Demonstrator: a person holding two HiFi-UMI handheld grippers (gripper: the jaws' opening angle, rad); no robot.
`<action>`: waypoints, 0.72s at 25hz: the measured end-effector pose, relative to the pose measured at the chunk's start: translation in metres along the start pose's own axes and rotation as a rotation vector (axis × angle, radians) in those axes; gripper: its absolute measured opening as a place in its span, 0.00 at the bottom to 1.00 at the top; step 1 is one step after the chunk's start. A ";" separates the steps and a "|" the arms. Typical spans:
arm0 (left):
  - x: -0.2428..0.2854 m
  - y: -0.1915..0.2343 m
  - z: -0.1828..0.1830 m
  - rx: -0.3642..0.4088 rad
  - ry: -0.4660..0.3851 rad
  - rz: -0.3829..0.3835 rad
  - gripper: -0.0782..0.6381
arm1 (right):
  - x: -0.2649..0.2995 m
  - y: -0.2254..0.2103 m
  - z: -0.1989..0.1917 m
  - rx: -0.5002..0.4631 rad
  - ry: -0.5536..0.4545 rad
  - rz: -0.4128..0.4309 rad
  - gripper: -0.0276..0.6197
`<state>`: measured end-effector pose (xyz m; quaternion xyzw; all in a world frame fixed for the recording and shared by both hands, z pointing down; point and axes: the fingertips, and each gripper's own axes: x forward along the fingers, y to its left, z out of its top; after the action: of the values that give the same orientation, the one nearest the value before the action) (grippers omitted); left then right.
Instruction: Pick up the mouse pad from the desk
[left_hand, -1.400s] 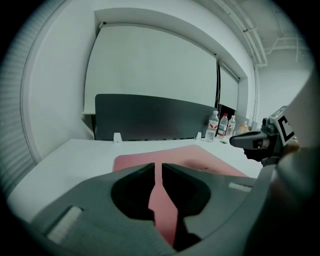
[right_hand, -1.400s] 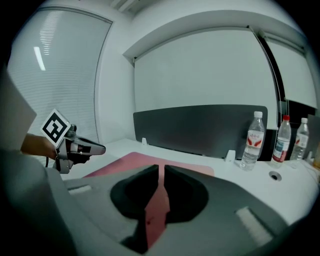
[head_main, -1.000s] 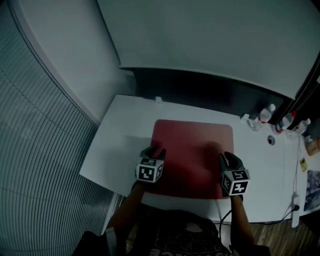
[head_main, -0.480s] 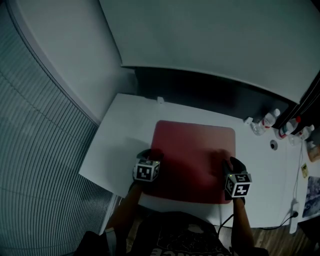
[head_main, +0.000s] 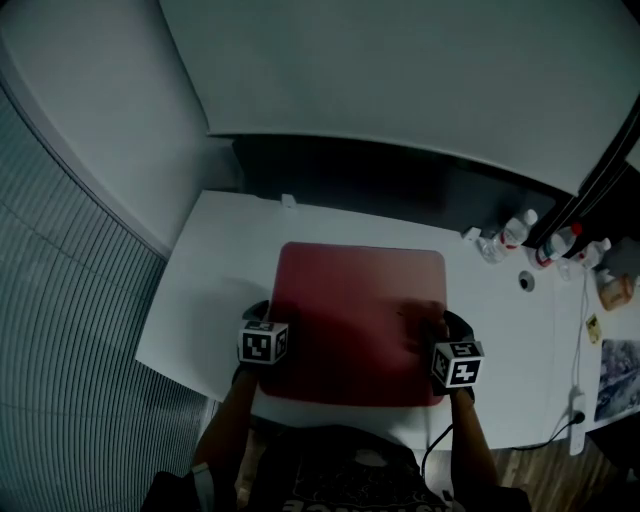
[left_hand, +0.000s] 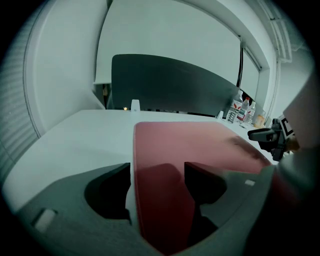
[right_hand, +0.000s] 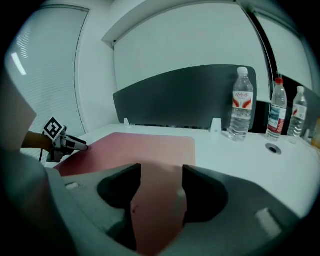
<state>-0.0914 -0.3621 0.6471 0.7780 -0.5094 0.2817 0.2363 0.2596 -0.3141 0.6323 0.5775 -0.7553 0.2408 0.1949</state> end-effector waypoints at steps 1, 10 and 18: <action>0.000 -0.001 0.001 -0.002 -0.003 -0.004 0.56 | 0.000 -0.004 -0.001 0.002 0.006 -0.005 0.44; 0.006 -0.005 -0.009 0.002 0.032 -0.016 0.63 | 0.010 -0.017 -0.017 0.030 0.076 -0.025 0.52; 0.009 -0.006 -0.009 0.008 0.045 -0.004 0.65 | 0.018 -0.019 -0.019 -0.005 0.128 -0.067 0.55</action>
<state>-0.0843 -0.3600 0.6597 0.7735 -0.5011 0.3009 0.2451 0.2735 -0.3213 0.6605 0.5854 -0.7222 0.2685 0.2522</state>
